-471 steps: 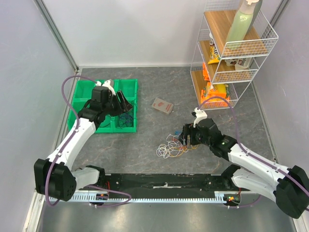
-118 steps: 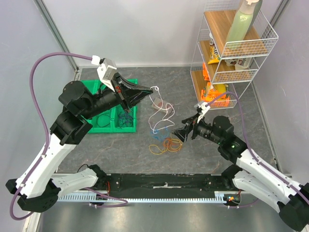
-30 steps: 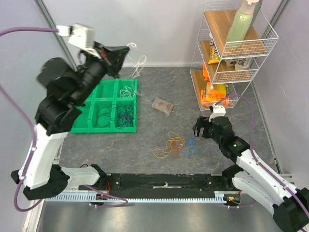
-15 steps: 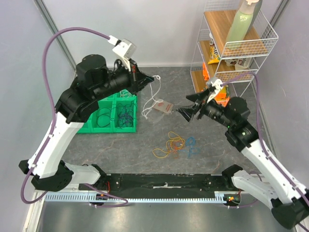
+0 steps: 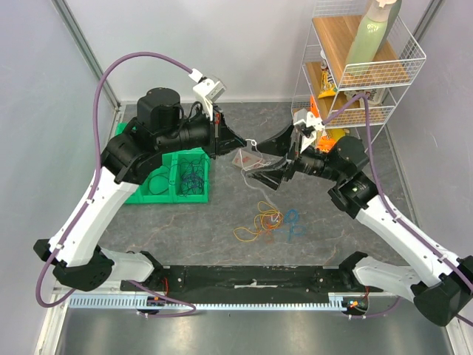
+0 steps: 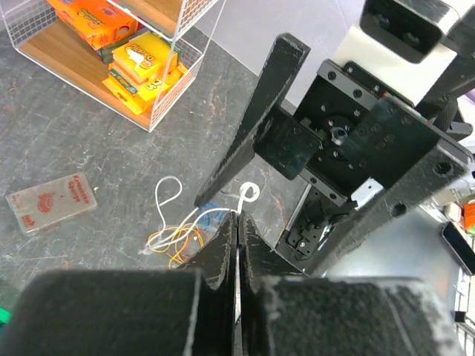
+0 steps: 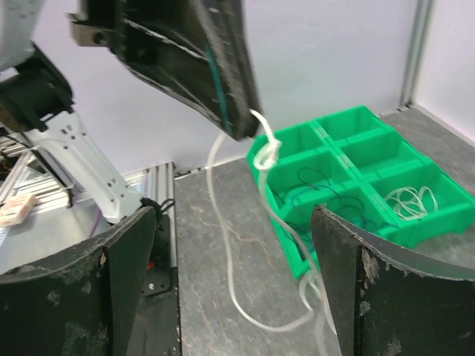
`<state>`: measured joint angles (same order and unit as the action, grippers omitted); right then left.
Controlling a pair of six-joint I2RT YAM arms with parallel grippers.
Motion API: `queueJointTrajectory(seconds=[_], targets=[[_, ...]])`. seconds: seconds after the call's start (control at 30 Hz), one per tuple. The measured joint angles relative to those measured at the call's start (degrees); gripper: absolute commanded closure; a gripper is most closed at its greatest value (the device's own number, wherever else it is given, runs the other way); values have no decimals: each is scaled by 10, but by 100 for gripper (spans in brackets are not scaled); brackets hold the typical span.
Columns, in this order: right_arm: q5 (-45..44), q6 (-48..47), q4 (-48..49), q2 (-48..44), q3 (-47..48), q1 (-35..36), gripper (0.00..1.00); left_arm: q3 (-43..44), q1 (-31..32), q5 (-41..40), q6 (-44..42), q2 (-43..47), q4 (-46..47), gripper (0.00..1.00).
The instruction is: Untangle the cables
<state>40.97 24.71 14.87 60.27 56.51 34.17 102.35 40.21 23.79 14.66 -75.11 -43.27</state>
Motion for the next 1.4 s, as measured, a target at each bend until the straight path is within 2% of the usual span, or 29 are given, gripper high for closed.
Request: queueJointTrajectory(seconds=[0.13, 0.3, 0.47, 0.53, 0.6, 0.63, 0.73, 0.77, 0.8, 0.9, 1.07, 1.2, 1.3, 1.4], targets=[[-20, 8, 14, 4, 0, 43, 11, 0, 0, 3, 13, 0, 0, 98], [-138, -9, -25, 8, 5, 111, 24, 0, 0, -10, 43, 0, 0, 98], [-292, -28, -67, 14, 20, 166, 51, 0, 0, -32, 86, -3, 1, 98], [-331, -32, -74, 21, 26, 183, 68, 0, 0, -39, 98, -3, 1, 98], [-369, -40, -83, 32, 34, 201, 93, 0, -2, -43, 106, -4, 0, 98], [-382, -43, -87, 35, 37, 206, 100, 0, -4, -43, 108, -5, 0, 85], [-407, -42, -97, 37, 37, 214, 100, 0, -16, -42, 109, -5, -2, 34], [-412, -37, -100, 37, 37, 214, 100, -4, -22, -43, 110, -2, 4, 21], [-414, -32, -103, 36, 37, 214, 100, -12, -26, -43, 103, 3, 8, 13], [-401, -10, -120, 35, 42, 201, 100, -105, -39, -45, 89, 67, 64, 10], [-329, 54, -133, 35, 49, 143, 100, -267, -40, -45, 55, 221, 166, 22], [-262, 105, -130, 34, 49, 96, 100, -357, -40, -36, 30, 304, 249, 13], [-207, 144, -116, 32, 49, 71, 100, -412, -40, 1, 18, 323, 302, 11], [-152, 179, -99, 31, 49, 56, 100, -447, -40, 36, 9, 304, 322, 11]])
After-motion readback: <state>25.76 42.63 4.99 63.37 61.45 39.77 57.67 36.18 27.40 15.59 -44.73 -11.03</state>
